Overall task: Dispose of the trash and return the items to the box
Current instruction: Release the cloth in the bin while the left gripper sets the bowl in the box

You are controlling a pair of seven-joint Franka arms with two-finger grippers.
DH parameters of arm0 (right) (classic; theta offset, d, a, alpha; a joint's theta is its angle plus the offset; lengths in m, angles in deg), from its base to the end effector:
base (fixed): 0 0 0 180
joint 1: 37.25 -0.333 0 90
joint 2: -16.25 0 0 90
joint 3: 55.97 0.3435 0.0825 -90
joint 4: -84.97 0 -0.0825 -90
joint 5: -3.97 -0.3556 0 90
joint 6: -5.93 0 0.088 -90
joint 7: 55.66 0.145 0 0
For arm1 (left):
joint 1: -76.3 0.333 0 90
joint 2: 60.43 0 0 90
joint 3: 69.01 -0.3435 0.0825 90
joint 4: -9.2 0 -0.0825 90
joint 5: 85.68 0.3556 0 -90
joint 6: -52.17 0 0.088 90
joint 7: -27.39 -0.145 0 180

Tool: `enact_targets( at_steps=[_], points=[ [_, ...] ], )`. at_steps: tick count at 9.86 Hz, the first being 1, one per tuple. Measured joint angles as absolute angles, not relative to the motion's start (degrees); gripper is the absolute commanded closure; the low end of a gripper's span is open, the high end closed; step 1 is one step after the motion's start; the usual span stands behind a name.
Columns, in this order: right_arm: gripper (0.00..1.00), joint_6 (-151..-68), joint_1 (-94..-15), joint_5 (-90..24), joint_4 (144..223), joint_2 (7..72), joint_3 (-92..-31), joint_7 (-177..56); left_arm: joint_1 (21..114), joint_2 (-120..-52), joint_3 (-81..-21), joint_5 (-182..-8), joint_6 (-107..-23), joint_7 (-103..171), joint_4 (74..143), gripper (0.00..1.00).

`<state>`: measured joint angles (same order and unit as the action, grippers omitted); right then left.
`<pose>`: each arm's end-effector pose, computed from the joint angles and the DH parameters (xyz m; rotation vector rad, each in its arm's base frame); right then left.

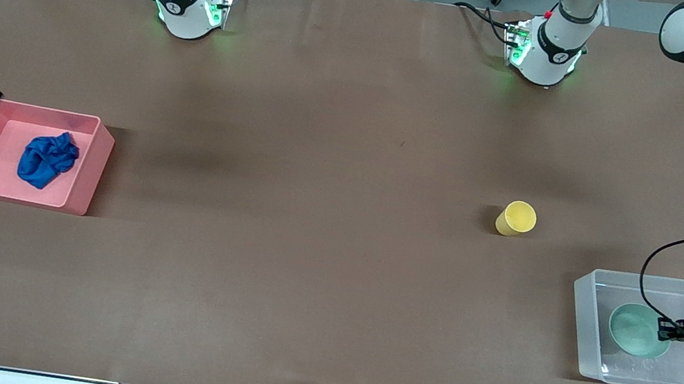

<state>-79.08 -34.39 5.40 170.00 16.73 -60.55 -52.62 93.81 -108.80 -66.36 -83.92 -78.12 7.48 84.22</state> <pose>0.5153 -0.0709 0.6402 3.1030 -0.2878 -0.0151 0.7307 0.2044 0.2398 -3.1054 0.1382 -0.1843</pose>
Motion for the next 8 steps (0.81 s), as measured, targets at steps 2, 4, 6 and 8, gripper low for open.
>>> enact_targets(
  at_steps=[2, 4, 6, 8],
  points=[
    [0.00, -72.87, -34.15, 5.37, 164.64, 16.17, -60.43, -52.64, 93.83, -109.23, -66.34, -83.92, -78.24, 7.57, 84.13, 0.39],
    [0.00, -77.26, -34.16, 5.37, 168.91, 15.28, -60.31, -52.64, 93.93, -108.50, -66.34, -83.92, -78.32, 7.67, 83.16, 0.14],
    [0.00, -79.03, -34.16, 5.37, 172.74, 13.49, -60.04, -52.63, 93.64, -104.42, -65.95, -83.92, -74.97, 7.67, 82.76, 0.12],
    [0.00, -79.02, -34.16, 5.37, 172.68, 12.12, -59.81, -52.63, 91.45, -97.22, -65.28, -83.92, -64.51, 8.93, 82.75, 0.12]
  ],
)
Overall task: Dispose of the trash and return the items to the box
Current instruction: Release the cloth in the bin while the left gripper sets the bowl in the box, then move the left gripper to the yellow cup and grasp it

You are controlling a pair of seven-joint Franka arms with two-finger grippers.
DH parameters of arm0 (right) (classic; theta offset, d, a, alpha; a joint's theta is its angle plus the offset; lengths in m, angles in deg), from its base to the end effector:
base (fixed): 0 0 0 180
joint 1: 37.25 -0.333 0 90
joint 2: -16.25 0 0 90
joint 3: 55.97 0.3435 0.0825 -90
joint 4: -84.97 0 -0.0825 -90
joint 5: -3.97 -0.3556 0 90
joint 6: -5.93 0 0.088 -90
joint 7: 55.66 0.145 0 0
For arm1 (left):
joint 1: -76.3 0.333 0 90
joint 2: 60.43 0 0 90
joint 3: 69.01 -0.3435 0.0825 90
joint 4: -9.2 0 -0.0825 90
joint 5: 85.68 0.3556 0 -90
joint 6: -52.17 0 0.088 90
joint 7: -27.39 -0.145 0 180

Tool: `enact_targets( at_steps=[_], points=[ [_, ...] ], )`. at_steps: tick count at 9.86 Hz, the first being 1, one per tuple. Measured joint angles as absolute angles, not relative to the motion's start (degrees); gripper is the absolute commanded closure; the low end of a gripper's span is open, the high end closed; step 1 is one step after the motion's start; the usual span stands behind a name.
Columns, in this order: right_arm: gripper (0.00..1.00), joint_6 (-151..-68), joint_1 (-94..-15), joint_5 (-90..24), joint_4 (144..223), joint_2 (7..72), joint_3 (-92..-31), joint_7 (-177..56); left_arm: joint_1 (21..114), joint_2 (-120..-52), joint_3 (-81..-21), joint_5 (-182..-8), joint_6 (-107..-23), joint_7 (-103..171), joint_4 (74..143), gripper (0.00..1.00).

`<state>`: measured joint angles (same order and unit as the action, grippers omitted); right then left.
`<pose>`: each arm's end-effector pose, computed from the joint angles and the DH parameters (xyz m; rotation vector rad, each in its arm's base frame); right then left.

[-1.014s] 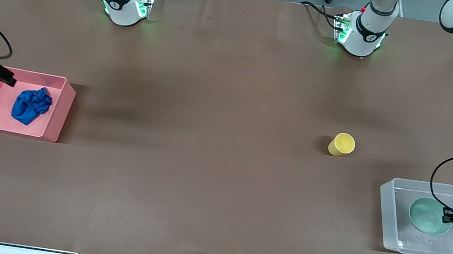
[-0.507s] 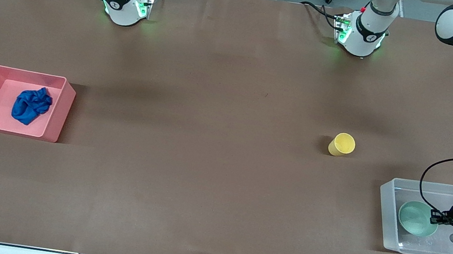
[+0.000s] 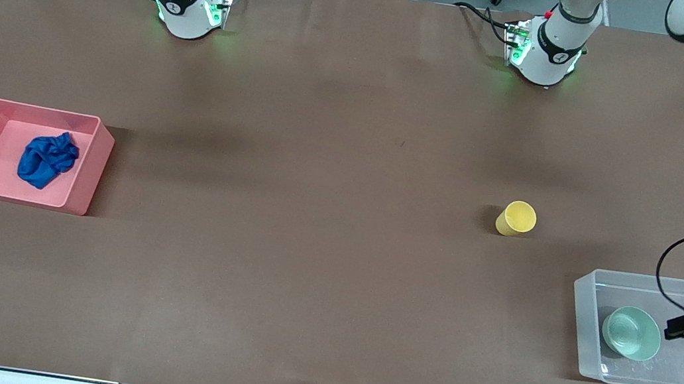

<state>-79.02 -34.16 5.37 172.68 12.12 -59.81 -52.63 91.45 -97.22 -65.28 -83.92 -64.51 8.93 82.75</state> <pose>0.4890 -0.0647 0.6604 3.1090 -0.2745 0.0360 0.7198 0.1598 0.3787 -3.1120 0.1870 -0.1728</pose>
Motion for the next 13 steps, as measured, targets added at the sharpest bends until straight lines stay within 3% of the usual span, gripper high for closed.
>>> enact_targets(
  at_steps=[2, 6, 9, 13],
  points=[
    [0.00, -79.02, -34.15, 5.37, 172.67, 11.71, -59.74, -52.63, 87.65, -90.30, -65.18, -83.85, -57.66, 12.79, 85.12, 0.12],
    [0.00, -79.03, -34.16, 5.37, 172.71, 11.72, -59.60, -52.63, 85.19, -76.44, -59.60, -83.83, -57.96, 23.06, 105.87, 0.12],
    [0.00, -79.02, -34.16, 5.37, 172.71, 11.72, -59.57, -52.63, 85.40, -69.82, -56.56, -83.83, -66.36, 25.94, 121.41, 0.13],
    [0.00, -79.09, -34.15, 5.42, 172.63, 11.72, -59.57, -52.63, 85.42, -69.07, -54.35, -83.83, -79.21, 27.78, 132.86, 0.13]
  ],
)
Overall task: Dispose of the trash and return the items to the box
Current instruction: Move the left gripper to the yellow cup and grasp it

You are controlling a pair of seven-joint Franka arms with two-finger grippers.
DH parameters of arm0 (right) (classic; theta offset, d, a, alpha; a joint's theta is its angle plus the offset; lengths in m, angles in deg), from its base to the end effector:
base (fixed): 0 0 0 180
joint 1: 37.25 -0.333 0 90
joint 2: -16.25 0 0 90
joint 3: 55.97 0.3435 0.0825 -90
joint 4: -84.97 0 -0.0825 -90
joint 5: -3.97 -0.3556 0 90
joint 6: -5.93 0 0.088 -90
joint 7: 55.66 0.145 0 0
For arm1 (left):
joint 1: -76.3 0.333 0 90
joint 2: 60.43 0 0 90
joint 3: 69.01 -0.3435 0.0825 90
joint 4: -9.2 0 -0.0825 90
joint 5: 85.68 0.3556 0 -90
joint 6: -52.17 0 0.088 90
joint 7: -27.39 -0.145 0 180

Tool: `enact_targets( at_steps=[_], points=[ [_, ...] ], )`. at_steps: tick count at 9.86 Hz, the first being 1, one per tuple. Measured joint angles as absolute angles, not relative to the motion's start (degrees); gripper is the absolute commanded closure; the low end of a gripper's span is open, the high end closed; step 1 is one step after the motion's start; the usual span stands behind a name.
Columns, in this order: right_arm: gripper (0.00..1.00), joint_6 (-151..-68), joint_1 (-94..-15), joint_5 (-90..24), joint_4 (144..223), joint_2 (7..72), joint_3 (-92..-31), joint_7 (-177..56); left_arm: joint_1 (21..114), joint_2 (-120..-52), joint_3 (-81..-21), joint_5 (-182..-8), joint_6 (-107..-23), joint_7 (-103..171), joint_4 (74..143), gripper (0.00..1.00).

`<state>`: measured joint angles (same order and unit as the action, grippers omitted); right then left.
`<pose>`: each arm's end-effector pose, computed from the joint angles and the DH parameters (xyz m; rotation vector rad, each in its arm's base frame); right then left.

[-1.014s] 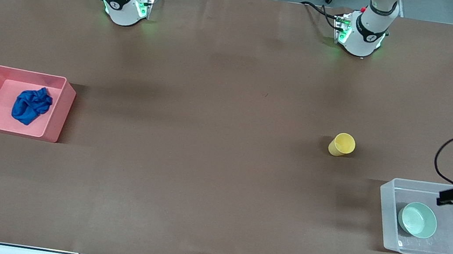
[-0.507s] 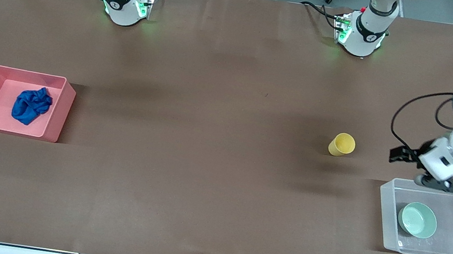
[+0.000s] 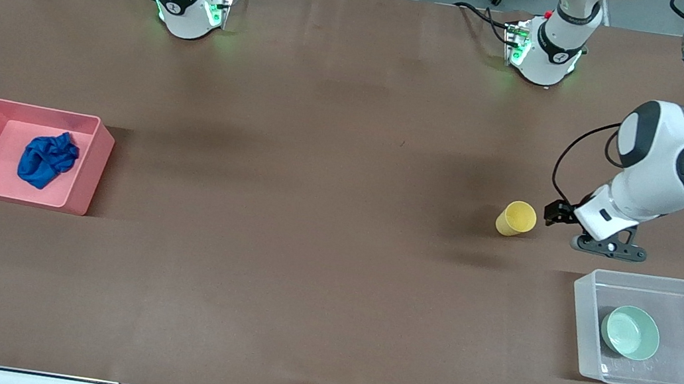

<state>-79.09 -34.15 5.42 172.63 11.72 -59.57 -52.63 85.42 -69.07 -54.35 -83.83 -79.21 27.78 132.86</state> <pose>0.4871 -0.0627 0.6643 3.1084 -0.2685 0.0502 0.5352 -0.0486 0.3381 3.1236 -0.1701 -0.0180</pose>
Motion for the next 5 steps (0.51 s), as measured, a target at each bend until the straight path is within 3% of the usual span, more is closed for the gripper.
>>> enact_targets(
  at_steps=[4, 5],
  points=[
    [0.00, -78.47, -34.12, 5.44, 170.40, 12.79, -59.59, -52.64, 85.39, -72.30, -54.03, -83.83, -86.80, 27.68, 139.12, 0.19],
    [0.00, -78.35, -34.13, 5.44, 170.08, 13.06, -59.58, -52.64, 85.39, -74.18, -53.70, -83.83, -88.17, 27.58, 139.88, 0.29]
  ],
)
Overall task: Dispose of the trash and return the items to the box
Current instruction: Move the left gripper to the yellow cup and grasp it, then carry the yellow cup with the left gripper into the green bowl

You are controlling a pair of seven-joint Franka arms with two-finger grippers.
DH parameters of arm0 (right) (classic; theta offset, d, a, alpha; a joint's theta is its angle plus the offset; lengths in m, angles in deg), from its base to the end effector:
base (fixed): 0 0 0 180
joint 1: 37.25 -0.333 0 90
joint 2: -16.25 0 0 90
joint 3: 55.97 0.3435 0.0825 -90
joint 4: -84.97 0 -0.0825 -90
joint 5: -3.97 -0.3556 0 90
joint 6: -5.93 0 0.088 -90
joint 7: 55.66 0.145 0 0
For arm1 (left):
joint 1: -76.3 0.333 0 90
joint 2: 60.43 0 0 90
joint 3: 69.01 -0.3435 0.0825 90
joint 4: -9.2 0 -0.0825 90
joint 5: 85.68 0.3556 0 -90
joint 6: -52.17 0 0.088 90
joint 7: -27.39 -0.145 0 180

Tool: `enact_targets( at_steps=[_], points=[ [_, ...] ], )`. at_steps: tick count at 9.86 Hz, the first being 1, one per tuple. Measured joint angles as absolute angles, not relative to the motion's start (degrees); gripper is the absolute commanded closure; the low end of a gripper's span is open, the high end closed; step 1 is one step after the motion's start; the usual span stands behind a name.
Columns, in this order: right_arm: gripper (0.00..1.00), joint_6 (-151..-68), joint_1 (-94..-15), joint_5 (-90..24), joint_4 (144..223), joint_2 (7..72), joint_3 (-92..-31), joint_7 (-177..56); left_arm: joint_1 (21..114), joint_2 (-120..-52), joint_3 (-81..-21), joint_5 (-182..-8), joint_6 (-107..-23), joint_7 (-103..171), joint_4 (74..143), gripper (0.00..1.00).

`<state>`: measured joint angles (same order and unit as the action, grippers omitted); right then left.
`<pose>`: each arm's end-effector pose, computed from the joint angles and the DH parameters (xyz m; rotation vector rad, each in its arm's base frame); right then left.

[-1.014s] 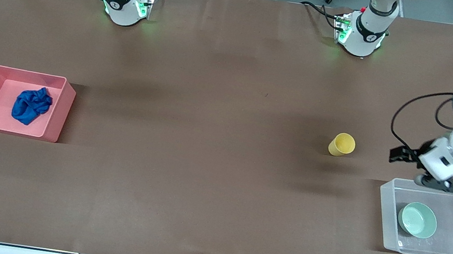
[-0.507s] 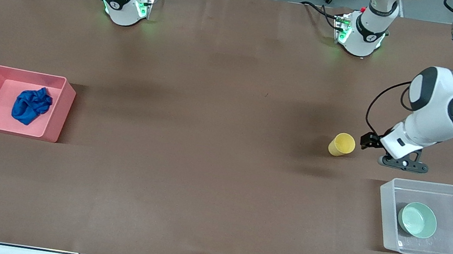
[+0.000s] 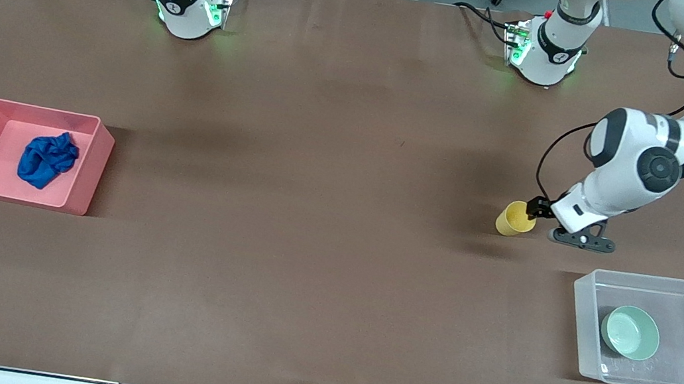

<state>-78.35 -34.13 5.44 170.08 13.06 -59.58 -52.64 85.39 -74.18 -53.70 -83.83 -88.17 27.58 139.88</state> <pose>0.4936 -0.0633 0.6709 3.1060 -0.2697 0.0629 0.5108 -0.0558 0.2592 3.0942 -0.1943 -0.1000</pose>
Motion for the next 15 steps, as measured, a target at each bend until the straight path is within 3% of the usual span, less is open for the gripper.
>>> enact_targets(
  at_steps=[1, 2, 8, 10, 13, 15],
  points=[
    [0.00, -78.27, -34.13, 5.44, 169.97, 13.22, -59.58, -52.64, 85.38, -75.65, -53.19, -83.83, -88.75, 27.54, 139.96, 0.68],
    [0.00, -78.19, -34.13, 5.44, 169.96, 13.30, -59.58, -52.64, 85.35, -76.59, -52.63, -83.83, -89.29, 27.54, 139.96, 0.99],
    [0.00, -78.10, -34.13, 5.44, 169.96, 13.45, -59.59, -52.64, 85.43, -76.92, -52.31, -83.83, -90.71, 27.38, 136.76, 1.00],
    [0.00, -78.09, -34.13, 5.44, 169.95, 13.45, -59.59, -52.64, 85.53, -75.48, -52.23, -83.83, -86.76, 27.38, 132.54, 1.00],
    [0.00, -78.07, -34.13, 5.44, 169.94, 13.45, -59.58, -52.64, 86.90, -75.40, -52.22, -83.83, -70.15, 25.79, 116.55, 1.00],
    [0.00, -78.07, -34.12, 5.44, 169.93, 13.46, -59.61, -52.64, 90.70, -79.82, -52.40, -83.82, -63.73, 20.15, 104.49, 1.00]
  ],
)
